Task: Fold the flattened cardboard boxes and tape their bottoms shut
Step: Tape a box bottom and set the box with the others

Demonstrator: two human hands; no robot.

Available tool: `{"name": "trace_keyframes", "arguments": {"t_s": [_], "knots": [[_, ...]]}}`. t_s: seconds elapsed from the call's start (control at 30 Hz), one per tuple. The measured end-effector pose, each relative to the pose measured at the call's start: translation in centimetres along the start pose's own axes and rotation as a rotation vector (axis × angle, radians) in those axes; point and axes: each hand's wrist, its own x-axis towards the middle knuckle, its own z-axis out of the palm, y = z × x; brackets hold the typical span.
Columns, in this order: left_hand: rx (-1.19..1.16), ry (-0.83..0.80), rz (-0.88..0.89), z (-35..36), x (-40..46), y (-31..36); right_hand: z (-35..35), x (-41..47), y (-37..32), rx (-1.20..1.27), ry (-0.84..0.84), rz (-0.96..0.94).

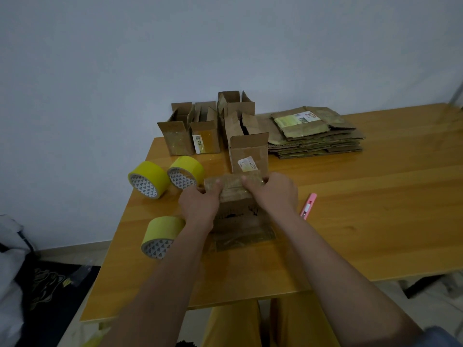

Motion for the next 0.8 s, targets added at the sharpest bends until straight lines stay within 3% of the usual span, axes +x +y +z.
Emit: {"name": "trace_keyframes", "arguments": {"t_s": [0.27, 0.37, 0.5, 0.6, 0.8], "knots": [[-0.001, 0.059, 0.103, 0.0, -0.6, -0.2, 0.3, -0.1, 0.9, 0.115, 0.010, -0.073], [-0.122, 0.005, 0.065, -0.3, -0.4, -0.8, 0.0, -0.3, 1.5, 0.181, -0.019, -0.083], [-0.301, -0.196, -0.085, -0.7, -0.4, -1.1, -1.0, -1.2, 2.6, 0.332, -0.095, -0.099], [-0.317, -0.253, -0.037, -0.5, -1.6, -0.6, -0.9, -2.4, 2.4, 0.399, -0.050, -0.184], [-0.259, -0.315, 0.002, -0.4, -1.7, -2.0, 0.7, -3.0, 3.2, 0.581, -0.236, -0.111]]}}
